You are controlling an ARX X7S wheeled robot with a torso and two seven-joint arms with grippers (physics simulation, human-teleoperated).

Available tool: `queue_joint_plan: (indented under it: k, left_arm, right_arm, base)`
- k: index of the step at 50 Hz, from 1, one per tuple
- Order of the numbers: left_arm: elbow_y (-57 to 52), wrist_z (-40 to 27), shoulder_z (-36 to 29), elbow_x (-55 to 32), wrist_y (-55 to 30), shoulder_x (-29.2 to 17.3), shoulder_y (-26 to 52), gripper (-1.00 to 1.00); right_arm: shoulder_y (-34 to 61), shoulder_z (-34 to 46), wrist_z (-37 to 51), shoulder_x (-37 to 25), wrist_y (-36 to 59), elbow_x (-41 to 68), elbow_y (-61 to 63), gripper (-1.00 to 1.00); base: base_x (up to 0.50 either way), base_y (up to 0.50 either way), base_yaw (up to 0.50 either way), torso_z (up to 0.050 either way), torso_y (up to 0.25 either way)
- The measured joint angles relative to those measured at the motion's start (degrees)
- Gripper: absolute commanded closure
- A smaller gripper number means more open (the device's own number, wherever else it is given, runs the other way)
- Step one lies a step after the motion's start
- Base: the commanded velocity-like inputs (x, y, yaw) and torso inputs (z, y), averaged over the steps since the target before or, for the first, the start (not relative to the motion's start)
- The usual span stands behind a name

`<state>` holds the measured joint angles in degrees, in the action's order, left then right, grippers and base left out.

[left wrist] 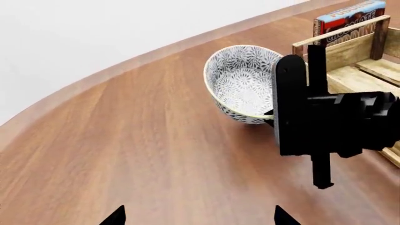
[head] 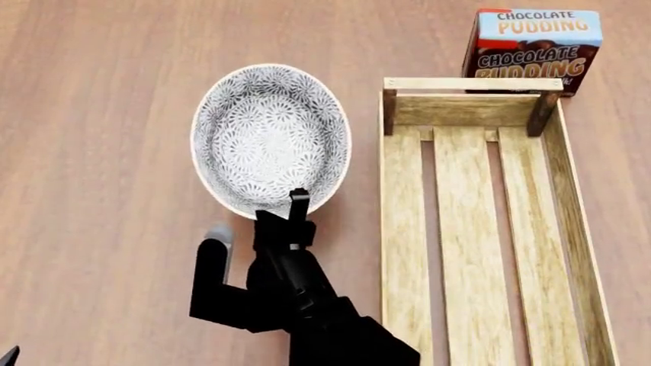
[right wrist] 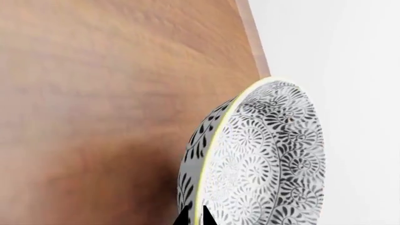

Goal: Pick up the bowl on the left and put it in the tray.

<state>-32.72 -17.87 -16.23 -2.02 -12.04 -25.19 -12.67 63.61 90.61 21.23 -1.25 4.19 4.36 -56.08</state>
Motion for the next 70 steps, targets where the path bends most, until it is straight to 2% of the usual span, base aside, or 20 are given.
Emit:
queue_joint_plan:
  k: [12,18,34,45,70]
  left_arm:
    - [-0.9,-0.4,-0.1,0.1,-0.1,-0.2,-0.2,-1.00]
    - [-1.3,-0.5,-0.6,0.5,-0.3,-0.1,-0.2,-1.00]
    - [-2.0,-0.7,-2.4,1.6,-0.5,0.1,-0.1,-1.00]
    - [-1.8,-0.8,-3.5,1.9,-0.5,0.4,0.2,-1.00]
    - [-1.5,-1.1,-5.6,3.0,-2.0,1.0,1.3,-1.00]
  right_arm:
    - [0.4,0.3,1.1,0.0,-0.7,0.0,0.3,1.00]
    - [1.8,0.0,1.8,-2.4,2.4,0.0,6.4,1.00]
    - [5.8,-1.6,2.7,-14.3,17.8,-0.1,31.2,1.00]
    - [7.1,-3.2,2.2,-22.8,25.3,1.1,42.6,1.00]
    - [8.8,-3.9,-7.0,-41.7,40.8,8.8,67.7,1.00]
  base:
    - [0.00,0.00,0.00,0.000,0.000]
    - [0.00,0.00,0.00,0.000,0.000]
    - [0.00,0.00,0.00,0.000,0.000]
    - [0.00,0.00,0.00,0.000,0.001]
    - [0.00,0.00,0.00,0.000,0.000]
